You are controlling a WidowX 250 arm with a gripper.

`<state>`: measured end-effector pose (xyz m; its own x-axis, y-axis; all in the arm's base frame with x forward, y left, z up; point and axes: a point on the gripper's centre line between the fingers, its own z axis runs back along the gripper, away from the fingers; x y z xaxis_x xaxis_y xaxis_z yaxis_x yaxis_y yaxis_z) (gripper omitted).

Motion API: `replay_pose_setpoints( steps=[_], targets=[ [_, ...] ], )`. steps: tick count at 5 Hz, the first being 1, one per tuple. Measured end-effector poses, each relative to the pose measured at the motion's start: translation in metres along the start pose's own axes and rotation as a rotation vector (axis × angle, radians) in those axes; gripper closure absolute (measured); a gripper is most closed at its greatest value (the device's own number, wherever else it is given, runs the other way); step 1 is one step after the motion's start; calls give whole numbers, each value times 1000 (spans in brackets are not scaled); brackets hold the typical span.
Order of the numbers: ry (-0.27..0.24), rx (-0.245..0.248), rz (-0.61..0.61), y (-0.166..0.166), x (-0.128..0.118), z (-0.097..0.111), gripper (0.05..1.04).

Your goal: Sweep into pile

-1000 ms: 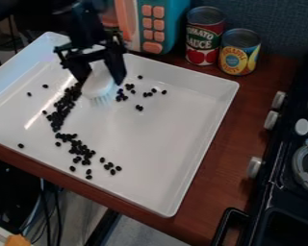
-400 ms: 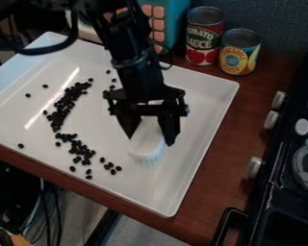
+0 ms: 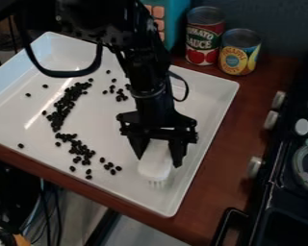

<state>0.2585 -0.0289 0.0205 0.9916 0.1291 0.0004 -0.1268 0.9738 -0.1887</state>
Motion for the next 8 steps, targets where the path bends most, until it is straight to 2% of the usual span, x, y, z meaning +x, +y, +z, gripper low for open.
replay_pose_setpoints(
  steps=[1,3,4,8],
  targets=[
    [-9,22,-28,6,-5,-6,321],
    [10,12,-33,36,-21,-1,321],
    [7,9,-28,50,-22,2,321],
    [-106,90,-79,85,-8,1,321]
  ],
)
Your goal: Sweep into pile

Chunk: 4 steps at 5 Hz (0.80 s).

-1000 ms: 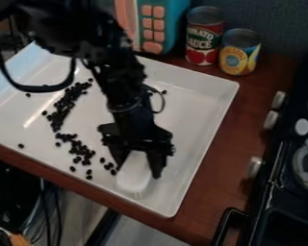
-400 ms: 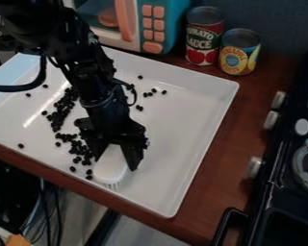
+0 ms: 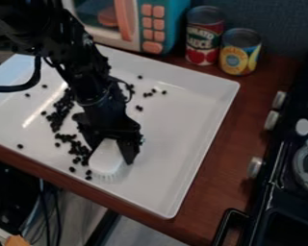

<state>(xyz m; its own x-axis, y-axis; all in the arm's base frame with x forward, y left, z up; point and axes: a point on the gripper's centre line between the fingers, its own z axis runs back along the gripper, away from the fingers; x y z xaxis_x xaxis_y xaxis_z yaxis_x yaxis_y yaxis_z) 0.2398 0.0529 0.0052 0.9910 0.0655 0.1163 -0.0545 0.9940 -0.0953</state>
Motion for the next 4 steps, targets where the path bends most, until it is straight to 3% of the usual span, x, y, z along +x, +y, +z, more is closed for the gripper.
replay_pose_setpoints(
  steps=[4],
  targets=[
    [0,-15,67,52,-1,11,322]
  ],
)
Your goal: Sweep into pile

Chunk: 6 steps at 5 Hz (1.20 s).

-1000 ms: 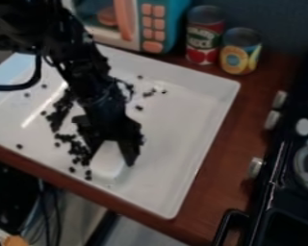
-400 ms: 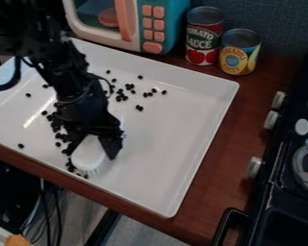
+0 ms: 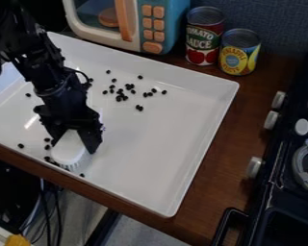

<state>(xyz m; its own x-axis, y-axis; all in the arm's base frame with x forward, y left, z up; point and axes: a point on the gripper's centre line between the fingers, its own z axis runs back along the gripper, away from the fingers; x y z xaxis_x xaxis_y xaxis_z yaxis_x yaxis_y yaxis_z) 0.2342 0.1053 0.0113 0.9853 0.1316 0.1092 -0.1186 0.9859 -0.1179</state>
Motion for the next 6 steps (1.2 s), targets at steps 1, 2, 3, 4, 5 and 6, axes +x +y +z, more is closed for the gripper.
replay_pose_setpoints(
  steps=[1,2,3,4,5,6],
  targets=[
    [-11,15,27,12,15,-2,322],
    [-29,39,72,24,33,-3,322],
    [-14,50,66,22,31,-2,321],
    [24,57,27,5,24,5,322],
    [74,131,-15,-13,24,19,322],
    [133,114,-125,-29,32,32,322]
  ],
)
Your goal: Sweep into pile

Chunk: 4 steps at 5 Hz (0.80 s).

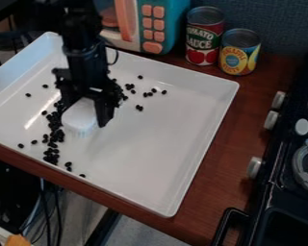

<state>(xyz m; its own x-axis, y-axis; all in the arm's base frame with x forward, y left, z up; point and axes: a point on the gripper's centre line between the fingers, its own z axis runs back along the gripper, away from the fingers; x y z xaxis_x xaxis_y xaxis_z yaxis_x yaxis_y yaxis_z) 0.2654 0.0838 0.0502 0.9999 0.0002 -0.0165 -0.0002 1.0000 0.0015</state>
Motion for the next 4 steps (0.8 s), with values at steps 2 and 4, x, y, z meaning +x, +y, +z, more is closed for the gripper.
replay_pose_setpoints(
  steps=[2,4],
  targets=[
    [-47,-145,9,-30,7,6,322],
    [-15,-178,70,-74,28,-12,322]
  ],
)
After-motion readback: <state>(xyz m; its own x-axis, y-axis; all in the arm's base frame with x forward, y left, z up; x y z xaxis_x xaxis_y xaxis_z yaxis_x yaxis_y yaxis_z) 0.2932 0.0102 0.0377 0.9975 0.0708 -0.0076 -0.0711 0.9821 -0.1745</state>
